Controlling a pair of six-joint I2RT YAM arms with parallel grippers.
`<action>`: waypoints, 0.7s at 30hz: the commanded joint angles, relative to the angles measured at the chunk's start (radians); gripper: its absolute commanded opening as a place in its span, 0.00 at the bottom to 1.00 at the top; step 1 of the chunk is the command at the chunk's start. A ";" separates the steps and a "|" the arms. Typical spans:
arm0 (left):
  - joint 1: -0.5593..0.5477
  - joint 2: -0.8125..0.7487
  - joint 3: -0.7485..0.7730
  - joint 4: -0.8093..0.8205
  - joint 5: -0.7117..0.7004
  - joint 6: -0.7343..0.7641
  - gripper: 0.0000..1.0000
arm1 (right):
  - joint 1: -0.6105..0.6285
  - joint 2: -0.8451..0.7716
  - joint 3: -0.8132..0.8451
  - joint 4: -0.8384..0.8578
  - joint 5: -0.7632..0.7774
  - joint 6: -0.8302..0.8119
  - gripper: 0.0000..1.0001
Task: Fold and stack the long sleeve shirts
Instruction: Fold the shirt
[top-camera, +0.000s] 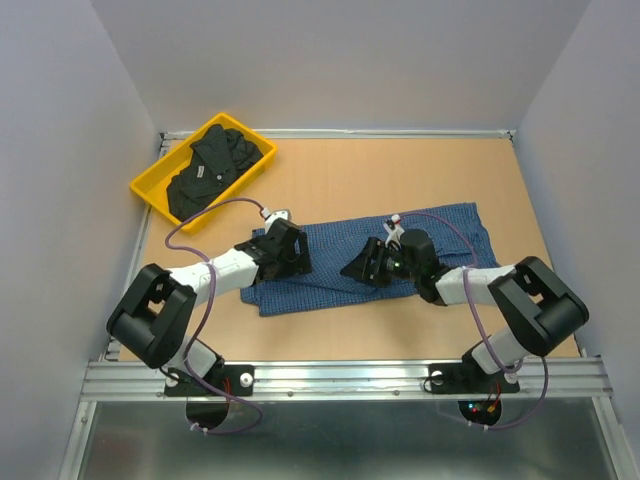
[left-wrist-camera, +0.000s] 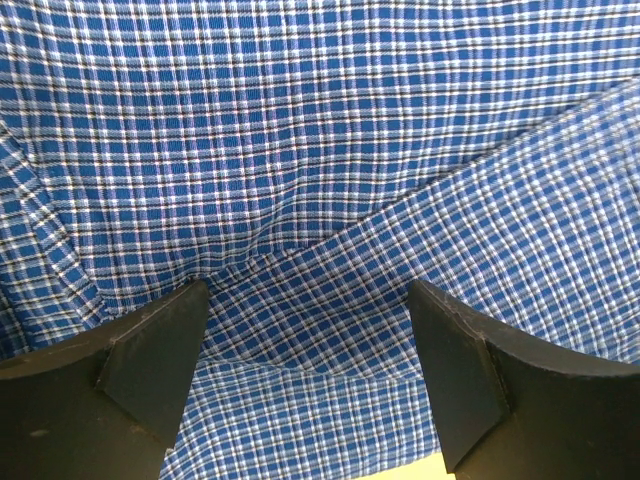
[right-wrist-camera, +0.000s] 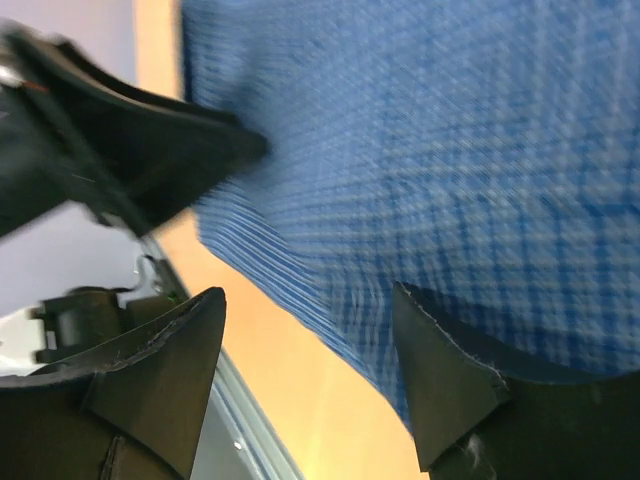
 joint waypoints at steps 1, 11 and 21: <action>-0.006 0.027 -0.026 0.007 -0.044 -0.014 0.91 | 0.007 0.055 -0.109 0.186 -0.017 0.020 0.72; 0.014 0.050 -0.032 -0.013 -0.067 -0.015 0.89 | -0.163 -0.117 -0.313 0.169 0.047 -0.014 0.71; 0.025 0.012 0.031 -0.028 -0.060 -0.001 0.90 | -0.321 -0.343 -0.123 -0.138 0.164 -0.153 0.70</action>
